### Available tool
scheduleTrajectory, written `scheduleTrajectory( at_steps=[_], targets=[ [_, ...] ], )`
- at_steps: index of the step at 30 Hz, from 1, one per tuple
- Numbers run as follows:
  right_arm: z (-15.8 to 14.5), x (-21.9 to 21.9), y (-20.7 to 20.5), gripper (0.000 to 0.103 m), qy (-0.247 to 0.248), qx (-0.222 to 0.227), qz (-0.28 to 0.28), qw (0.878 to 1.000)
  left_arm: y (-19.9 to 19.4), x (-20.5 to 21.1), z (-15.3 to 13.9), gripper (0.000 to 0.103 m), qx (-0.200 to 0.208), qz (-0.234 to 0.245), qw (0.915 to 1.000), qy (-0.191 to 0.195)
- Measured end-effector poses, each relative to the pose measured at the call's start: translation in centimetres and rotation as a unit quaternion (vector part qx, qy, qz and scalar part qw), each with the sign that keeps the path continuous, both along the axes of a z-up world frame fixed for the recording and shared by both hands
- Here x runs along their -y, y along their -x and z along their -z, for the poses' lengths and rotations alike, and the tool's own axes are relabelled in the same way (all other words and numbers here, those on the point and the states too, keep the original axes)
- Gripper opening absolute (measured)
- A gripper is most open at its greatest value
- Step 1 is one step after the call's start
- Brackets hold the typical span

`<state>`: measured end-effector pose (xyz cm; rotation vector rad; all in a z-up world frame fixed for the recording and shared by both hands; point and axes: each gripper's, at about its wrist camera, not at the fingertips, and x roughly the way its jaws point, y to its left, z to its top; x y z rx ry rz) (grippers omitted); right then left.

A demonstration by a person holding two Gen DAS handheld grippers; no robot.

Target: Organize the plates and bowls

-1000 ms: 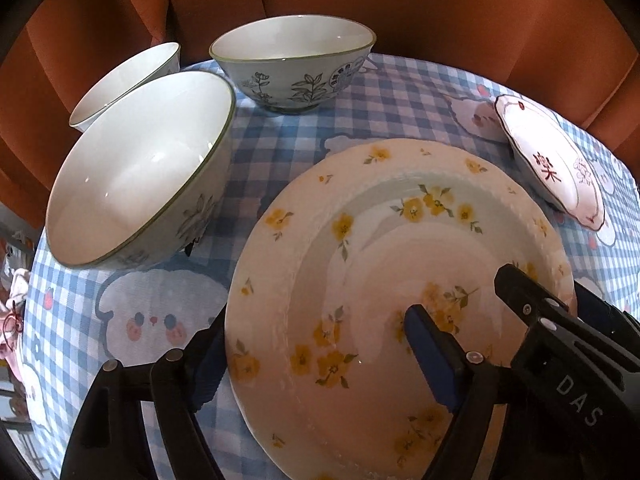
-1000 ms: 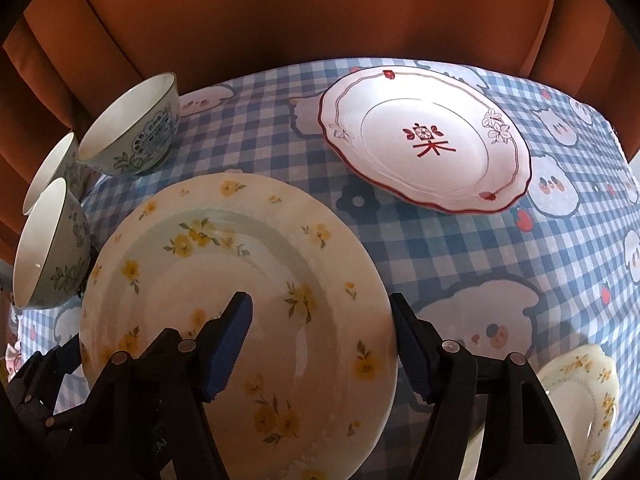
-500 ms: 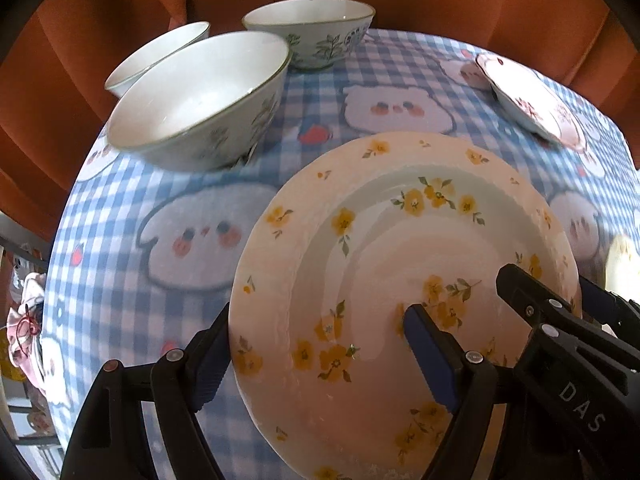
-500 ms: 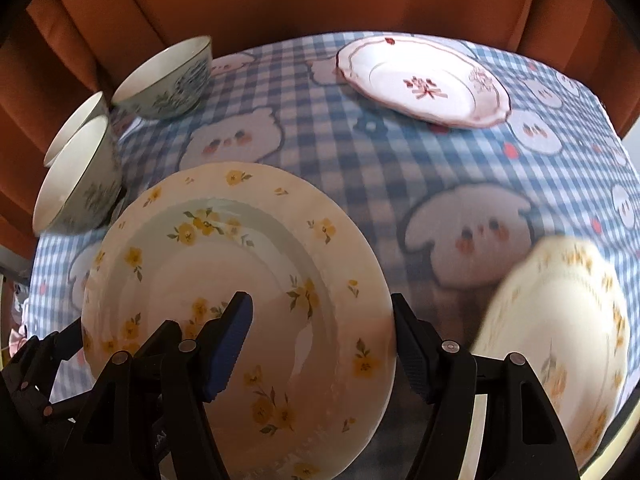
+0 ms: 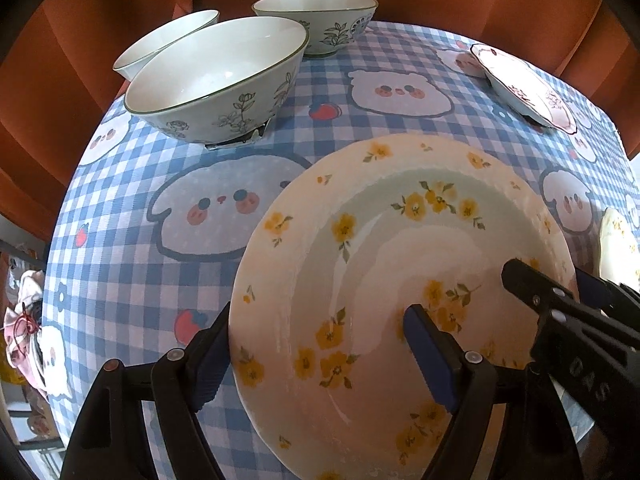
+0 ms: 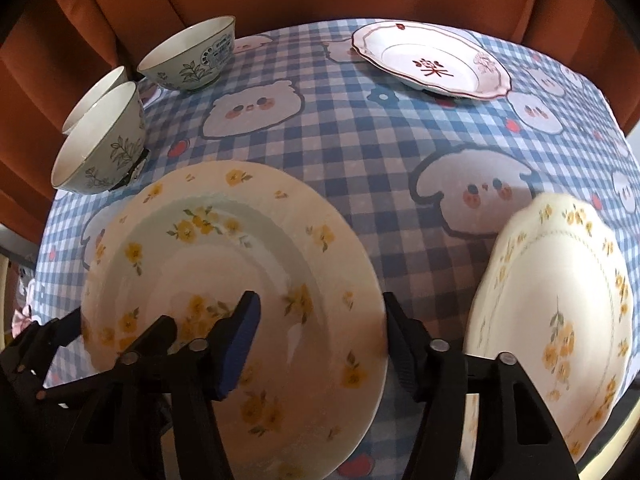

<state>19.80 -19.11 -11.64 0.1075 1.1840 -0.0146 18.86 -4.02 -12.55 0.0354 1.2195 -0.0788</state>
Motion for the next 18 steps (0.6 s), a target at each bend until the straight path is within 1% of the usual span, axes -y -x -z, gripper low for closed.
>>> scheduleTrajectory(
  at_steps=[1, 3, 8, 13, 16, 18],
  targets=[
    [0.2, 0.1, -0.3, 0.056, 0.001, -0.002, -0.003, 1.0, -0.2, -0.1, 0.0, 0.083, 0.0, 0.0, 1.0, 0.003],
    [0.3, 0.3, -0.7, 0.056, -0.004, 0.0, -0.008, 1.0, -0.9, -0.2, 0.1, 0.082, -0.001, -0.002, 1.0, 0.005],
    [0.3, 0.2, -0.8, 0.056, 0.002, 0.007, -0.025, 1.0, -1.9, -0.3, 0.2, 0.08, -0.001, -0.014, 0.9999, 0.008],
    [0.3, 0.0, -0.8, 0.056, 0.007, -0.001, -0.033, 0.999, -2.5, -0.9, -0.2, 0.08, -0.007, -0.022, 0.9995, 0.023],
    [0.2, 0.0, -0.5, 0.056, 0.0, -0.011, -0.026, 1.0, -2.4, -1.0, -0.8, 0.079, 0.001, -0.009, 0.9999, 0.008],
    [0.1, -0.2, -0.1, 0.056, -0.001, -0.015, -0.02, 1.0, -2.1, -1.0, -1.3, 0.079, 0.003, -0.004, 1.0, 0.008]
  ],
)
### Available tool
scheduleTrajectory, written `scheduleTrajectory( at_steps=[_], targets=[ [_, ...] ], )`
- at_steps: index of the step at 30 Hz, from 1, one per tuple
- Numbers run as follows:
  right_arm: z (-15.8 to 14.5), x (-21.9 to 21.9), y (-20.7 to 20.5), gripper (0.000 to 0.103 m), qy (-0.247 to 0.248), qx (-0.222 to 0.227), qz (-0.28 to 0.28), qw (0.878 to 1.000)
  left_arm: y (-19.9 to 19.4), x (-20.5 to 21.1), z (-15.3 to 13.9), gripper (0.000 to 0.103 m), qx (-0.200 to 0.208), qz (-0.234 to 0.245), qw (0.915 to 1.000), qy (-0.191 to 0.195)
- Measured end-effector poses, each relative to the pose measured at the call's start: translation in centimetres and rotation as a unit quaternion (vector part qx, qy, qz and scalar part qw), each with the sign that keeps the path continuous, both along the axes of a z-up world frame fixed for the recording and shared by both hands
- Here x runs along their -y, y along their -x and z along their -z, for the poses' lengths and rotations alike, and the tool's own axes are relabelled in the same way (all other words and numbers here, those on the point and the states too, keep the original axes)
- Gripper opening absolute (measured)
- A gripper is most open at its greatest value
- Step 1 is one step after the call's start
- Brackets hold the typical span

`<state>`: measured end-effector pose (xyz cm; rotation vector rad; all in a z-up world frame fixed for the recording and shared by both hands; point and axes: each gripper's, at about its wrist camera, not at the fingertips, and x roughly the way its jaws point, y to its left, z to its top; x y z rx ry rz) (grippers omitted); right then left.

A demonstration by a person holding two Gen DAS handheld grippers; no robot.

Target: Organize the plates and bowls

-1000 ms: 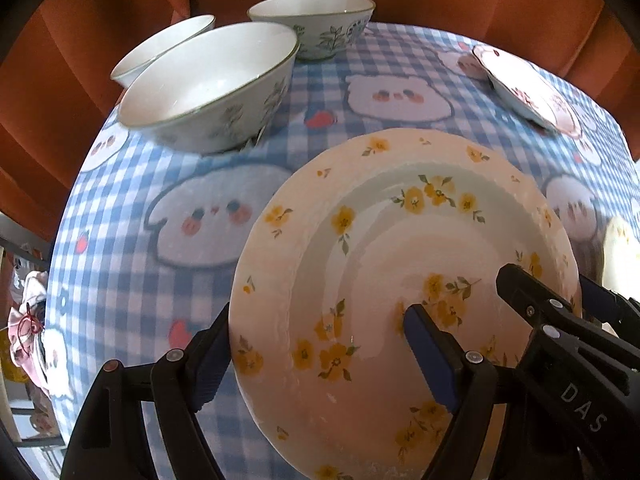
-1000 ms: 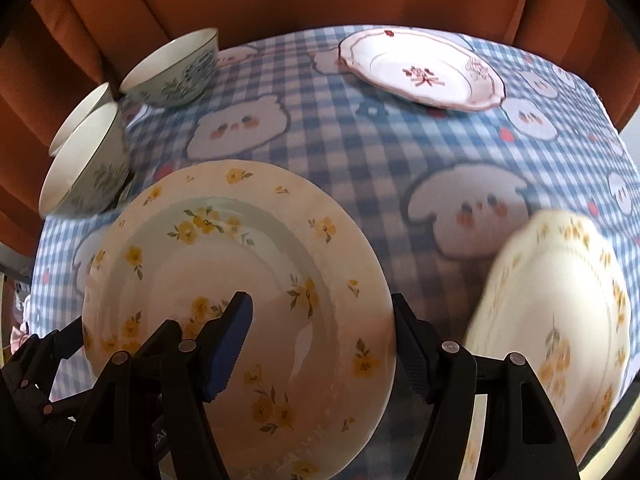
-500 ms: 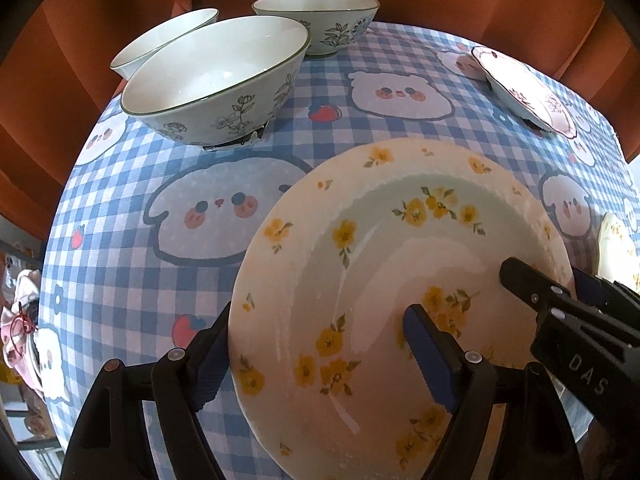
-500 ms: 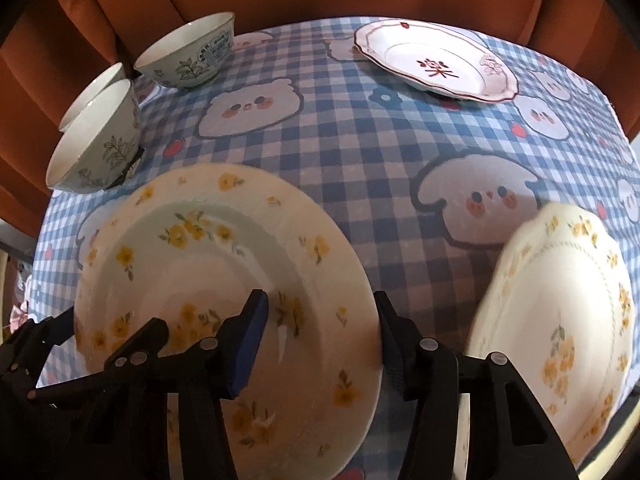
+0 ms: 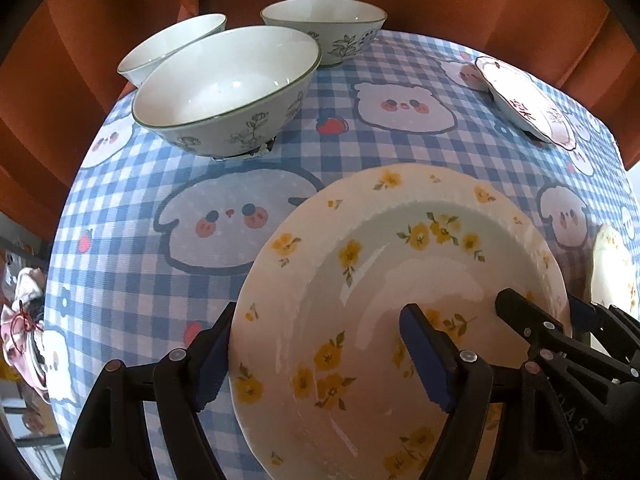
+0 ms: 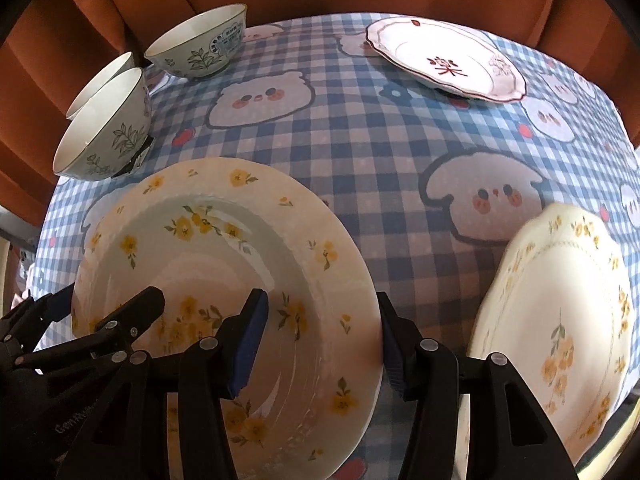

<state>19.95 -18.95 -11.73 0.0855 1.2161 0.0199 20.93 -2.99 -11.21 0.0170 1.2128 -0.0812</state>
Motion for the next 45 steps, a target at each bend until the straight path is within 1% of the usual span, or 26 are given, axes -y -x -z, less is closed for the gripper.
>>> scheduleTrajectory(
  at_steps=[9, 14, 21, 26, 33, 38, 45],
  targets=[
    [-2.2, -0.8, 2.4, 0.056, 0.013, 0.013, 0.026, 0.999, 2.4, -1.3, -2.4, 0.079, 0.024, 0.033, 0.9992, 0.005],
    [-3.5, -1.1, 4.0, 0.056, 0.016, 0.027, 0.043, 0.999, 3.6, -0.6, -3.4, 0.079, 0.041, 0.047, 0.9981, 0.002],
    [-5.0, -0.4, 5.1, 0.057, 0.023, 0.046, 0.043, 0.998, 4.8, 1.1, -4.2, 0.079, 0.053, 0.04, 0.9978, 0.001],
    [-5.7, 1.2, 5.3, 0.057, 0.02, 0.053, 0.023, 0.998, 5.6, 3.0, -4.9, 0.079, 0.058, 0.02, 0.9981, -0.003],
    [-6.7, 4.9, 5.5, 0.057, 0.016, 0.055, -0.007, 0.998, 6.6, 7.1, -5.9, 0.079, 0.061, -0.007, 0.9981, -0.005],
    [-7.5, 8.2, 5.5, 0.057, 0.015, 0.062, -0.017, 0.998, 7.0, 10.3, -6.3, 0.079, 0.065, -0.014, 0.9978, -0.005],
    [-8.0, 12.8, 5.8, 0.057, 0.013, 0.068, -0.015, 0.997, 7.1, 15.0, -6.5, 0.079, 0.069, -0.01, 0.9975, -0.004]
  ],
)
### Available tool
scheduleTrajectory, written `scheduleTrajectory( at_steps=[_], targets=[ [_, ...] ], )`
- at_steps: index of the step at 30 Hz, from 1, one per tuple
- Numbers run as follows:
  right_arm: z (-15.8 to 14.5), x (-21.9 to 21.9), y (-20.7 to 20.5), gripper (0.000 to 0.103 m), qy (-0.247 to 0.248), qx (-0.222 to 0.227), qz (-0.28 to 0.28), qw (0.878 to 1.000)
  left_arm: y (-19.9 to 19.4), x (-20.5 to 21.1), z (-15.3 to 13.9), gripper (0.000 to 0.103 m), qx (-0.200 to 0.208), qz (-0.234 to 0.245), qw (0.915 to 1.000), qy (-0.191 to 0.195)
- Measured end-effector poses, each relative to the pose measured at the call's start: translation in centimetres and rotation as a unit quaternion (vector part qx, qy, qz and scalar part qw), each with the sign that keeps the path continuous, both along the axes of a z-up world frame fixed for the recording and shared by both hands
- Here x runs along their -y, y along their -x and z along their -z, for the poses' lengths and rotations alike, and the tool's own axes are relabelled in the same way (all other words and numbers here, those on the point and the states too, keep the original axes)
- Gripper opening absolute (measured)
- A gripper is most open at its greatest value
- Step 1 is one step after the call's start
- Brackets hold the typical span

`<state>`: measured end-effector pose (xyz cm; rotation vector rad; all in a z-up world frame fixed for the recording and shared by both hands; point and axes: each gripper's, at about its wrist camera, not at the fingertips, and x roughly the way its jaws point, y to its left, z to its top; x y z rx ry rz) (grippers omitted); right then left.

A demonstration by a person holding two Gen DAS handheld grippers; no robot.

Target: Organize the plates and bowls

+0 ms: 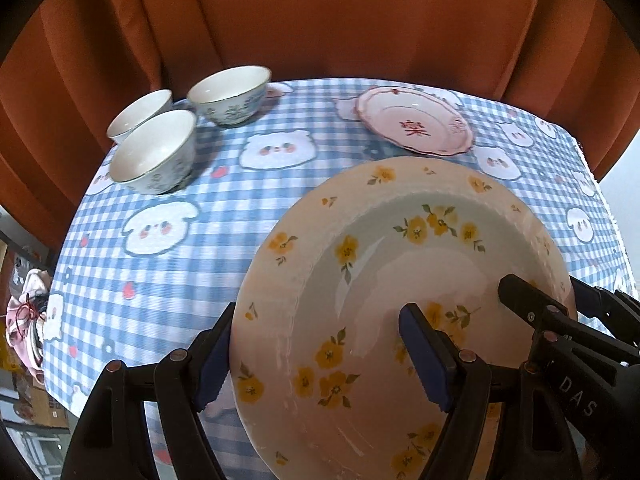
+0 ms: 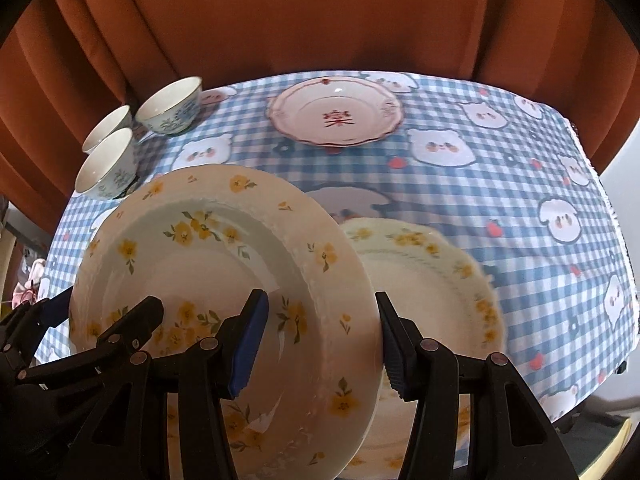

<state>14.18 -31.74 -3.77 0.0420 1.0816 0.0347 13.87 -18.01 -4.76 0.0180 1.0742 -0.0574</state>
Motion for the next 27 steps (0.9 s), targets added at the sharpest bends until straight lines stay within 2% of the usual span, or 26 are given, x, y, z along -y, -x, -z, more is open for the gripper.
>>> scheduleTrajectory(
  at_steps=[14, 27],
  targets=[
    [1.0, 9.2, 0.3, 0.057, 0.01, -0.003, 0.011, 1.0, 0.1, 8.7, 1.7, 0.079, -0.011, 0.009, 0.9998, 0.016],
    [3.3, 13.3, -0.5, 0.057, 0.02, -0.03, 0.012, 0.999, -0.3, 11.7, 4.8, 0.079, -0.047, 0.001, 0.9984, 0.032]
  ],
)
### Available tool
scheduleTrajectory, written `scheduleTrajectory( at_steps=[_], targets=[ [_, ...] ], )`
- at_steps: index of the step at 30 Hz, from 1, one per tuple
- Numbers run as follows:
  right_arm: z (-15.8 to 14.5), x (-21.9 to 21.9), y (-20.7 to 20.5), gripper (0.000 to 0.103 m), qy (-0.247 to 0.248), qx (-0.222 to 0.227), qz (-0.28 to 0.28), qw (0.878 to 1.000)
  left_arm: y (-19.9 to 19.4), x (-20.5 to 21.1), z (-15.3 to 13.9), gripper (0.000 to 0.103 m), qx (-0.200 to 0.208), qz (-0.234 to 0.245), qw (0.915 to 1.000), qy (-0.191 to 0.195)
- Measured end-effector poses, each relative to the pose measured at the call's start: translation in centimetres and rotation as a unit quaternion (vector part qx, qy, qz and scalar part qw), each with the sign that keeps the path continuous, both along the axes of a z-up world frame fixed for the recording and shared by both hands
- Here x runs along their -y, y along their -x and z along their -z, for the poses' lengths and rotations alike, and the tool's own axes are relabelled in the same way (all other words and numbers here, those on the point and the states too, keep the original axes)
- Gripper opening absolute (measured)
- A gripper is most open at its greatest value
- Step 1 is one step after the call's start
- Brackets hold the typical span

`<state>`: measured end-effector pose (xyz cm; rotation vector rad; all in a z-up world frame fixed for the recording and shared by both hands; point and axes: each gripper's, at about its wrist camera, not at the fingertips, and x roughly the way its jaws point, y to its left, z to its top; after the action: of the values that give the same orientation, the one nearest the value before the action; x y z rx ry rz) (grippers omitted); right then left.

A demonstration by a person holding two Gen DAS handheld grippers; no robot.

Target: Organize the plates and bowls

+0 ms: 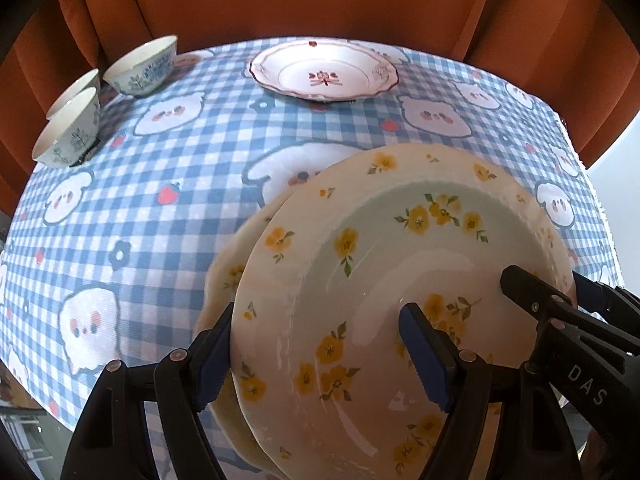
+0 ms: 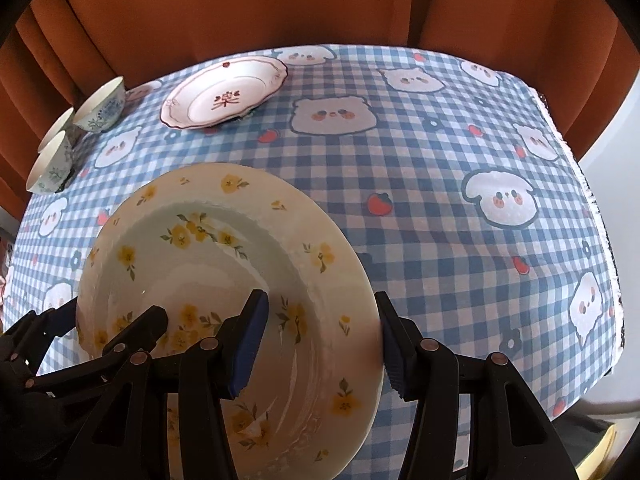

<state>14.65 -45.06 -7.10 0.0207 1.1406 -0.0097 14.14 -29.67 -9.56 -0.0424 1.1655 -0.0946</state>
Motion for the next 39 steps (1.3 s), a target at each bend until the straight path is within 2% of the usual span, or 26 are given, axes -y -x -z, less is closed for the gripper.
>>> scheduleTrajectory(
  at_steps=[10, 18, 26, 32, 34, 39],
  targets=[
    [1.6, 0.8, -0.8, 0.057, 0.0, -0.018, -0.006, 1.0, -0.6, 0.5, 1.3, 0.081, -0.021, -0.003, 0.9998, -0.001],
    [2.0, 0.8, -1.1, 0.056, 0.001, -0.015, -0.005, 1.0, -0.7, 0.8, 1.4, 0.083, -0.016, -0.009, 0.9994, -0.029],
    [1.9, 0.9, -0.6, 0.048, 0.0, -0.004, -0.001, 1.0, -0.6, 1.5, 1.5, 0.085, -0.011, -0.008, 0.9975, -0.069],
    [1.3, 1.1, 0.8, 0.048, 0.003, 0.004, 0.007, 1.0, -0.5, 1.8, 1.4, 0.085, -0.01, -0.011, 0.9964, -0.084],
    [0.9, 1.6, 1.1, 0.035, -0.008, 0.005, 0.007, 1.0, -0.4, 1.8, 1.4, 0.085, -0.014, -0.01, 0.9963, -0.085],
    [0.9, 1.4, 1.5, 0.034, -0.004, 0.002, 0.004, 1.0, 0.0, 1.6, 1.0, 0.085, -0.019, -0.007, 0.9966, -0.08]
  ],
)
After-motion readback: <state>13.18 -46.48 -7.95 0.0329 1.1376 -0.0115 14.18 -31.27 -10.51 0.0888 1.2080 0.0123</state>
